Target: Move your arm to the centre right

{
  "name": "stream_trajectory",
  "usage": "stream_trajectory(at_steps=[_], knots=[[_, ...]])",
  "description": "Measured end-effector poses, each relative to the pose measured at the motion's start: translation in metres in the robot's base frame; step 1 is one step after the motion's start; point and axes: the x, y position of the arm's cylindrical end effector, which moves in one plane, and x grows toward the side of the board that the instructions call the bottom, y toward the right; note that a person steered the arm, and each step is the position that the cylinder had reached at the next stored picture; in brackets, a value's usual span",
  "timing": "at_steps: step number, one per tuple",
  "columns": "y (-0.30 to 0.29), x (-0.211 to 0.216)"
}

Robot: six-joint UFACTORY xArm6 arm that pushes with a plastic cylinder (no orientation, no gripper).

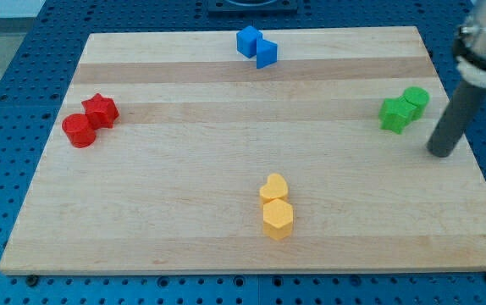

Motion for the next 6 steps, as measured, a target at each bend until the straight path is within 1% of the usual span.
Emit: stream_trajectory(at_steps=[1, 2, 3, 6], knots=[[0.029, -0.026], [0.044, -0.058], [0.044, -0.074], [0.0, -0.079]])
